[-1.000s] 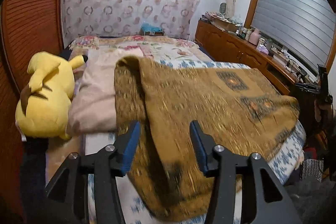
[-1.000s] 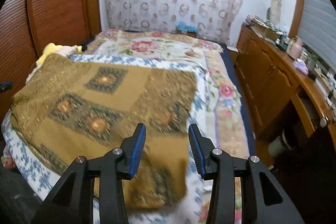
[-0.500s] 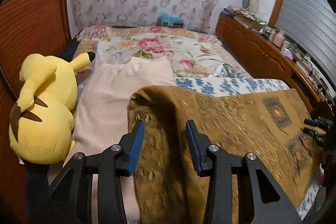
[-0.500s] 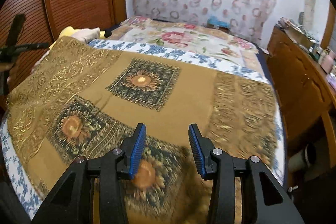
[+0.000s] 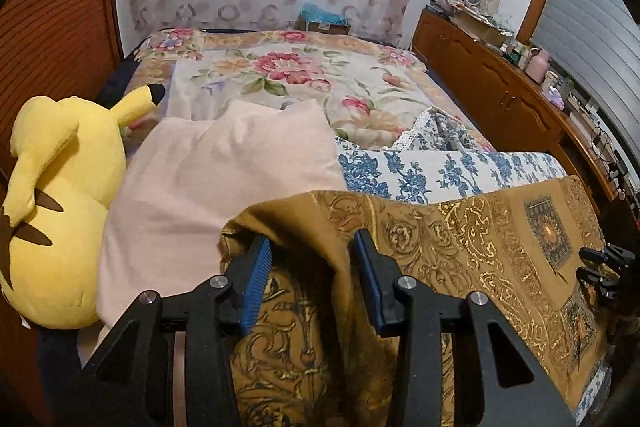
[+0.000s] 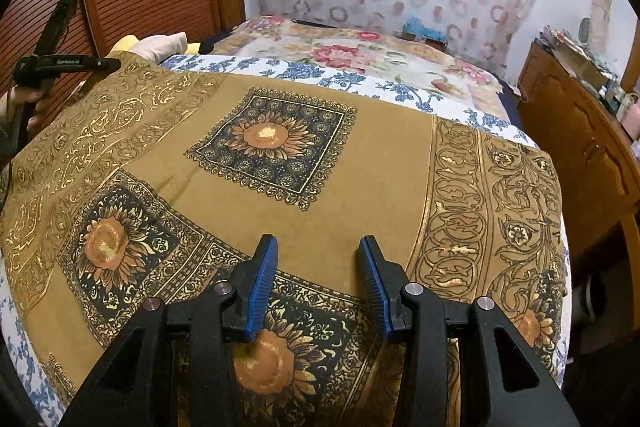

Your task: Fold small clothes

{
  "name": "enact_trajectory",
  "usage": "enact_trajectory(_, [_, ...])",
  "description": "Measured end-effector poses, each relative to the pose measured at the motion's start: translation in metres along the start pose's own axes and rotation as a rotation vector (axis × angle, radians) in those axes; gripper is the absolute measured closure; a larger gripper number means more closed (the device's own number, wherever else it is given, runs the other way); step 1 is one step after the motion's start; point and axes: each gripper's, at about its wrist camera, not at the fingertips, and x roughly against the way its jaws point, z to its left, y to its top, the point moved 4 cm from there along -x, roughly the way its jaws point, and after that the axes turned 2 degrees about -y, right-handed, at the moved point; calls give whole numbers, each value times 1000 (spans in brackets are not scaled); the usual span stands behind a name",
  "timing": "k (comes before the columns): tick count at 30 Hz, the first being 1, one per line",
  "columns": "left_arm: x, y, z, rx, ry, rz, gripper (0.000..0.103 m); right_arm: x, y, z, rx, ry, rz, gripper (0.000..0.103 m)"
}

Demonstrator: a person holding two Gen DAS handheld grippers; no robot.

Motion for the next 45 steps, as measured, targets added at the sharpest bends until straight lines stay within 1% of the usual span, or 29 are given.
enact_trajectory(4, [-2,0,-8,-9,-6,27,61,13,-7,-1,-6,9,-2,58])
enact_trajectory(7, [5,-8,-12,-12,-35,39,61,26,-12,0,-6,11,-5,58])
enact_trajectory(10, [13,-19,-19,-28,-58,49,61,26,-13,0,-5,9,-5,58])
enact_trajectory(12, [15,-26,-23,-39,-76,58,63,26,-12,0,-5,10,-5,58])
enact_trajectory(16, [8,-24,-28,-33,-129,78,65,25,-12,3,-4,14,-4,55])
enact_trajectory(18, [0,-21,-31,-15,-183,90,65,25,-12,4,-4,17,-4,54])
enact_trajectory(19, [-3,-19,-32,-8,-199,92,72,25,-12,4,-3,18,-4,54])
enact_trajectory(20, [-5,-16,-33,-2,-209,96,76,26,-12,5,-4,19,-4,53])
enact_trajectory(21, [-6,-14,-33,5,-219,94,85,26,-12,5,-5,22,-4,53])
enact_trajectory(22, [-5,-12,-33,10,-224,86,92,26,-12,5,-7,25,-5,53])
enact_trajectory(23, [-2,-11,-33,10,-219,79,94,26,-12,5,-9,28,-5,53])
enact_trajectory(27, [19,-3,-27,20,-207,1,97,26,-12,6,-11,29,-6,52])
enact_trajectory(28, [24,-1,-25,26,-208,-19,98,25,-12,6,-11,29,-5,52])
enact_trajectory(32, [45,9,-15,51,-203,-99,99,25,-12,7,-10,33,-4,50])
enact_trajectory(35, [54,13,-8,76,-198,-141,99,25,-11,8,-8,31,-4,50])
enact_trajectory(37, [58,15,-4,89,-198,-155,100,25,-12,8,-7,30,-4,50])
enact_trajectory(39, [62,16,3,96,-156,-173,100,25,-13,8,-6,30,-4,50])
enact_trajectory(40, [63,15,6,99,-123,-177,100,25,-12,8,-6,31,-4,50])
enact_trajectory(41, [63,14,10,93,-81,-174,100,25,-12,8,-6,31,-4,50])
enact_trajectory(42, [63,12,14,86,-12,-175,100,25,-13,8,-7,32,-4,50])
enact_trajectory(43, [65,11,20,87,21,-181,100,25,-12,8,-6,31,-4,50])
enact_trajectory(45, [68,6,27,99,21,-176,100,25,-13,8,-4,29,-4,50])
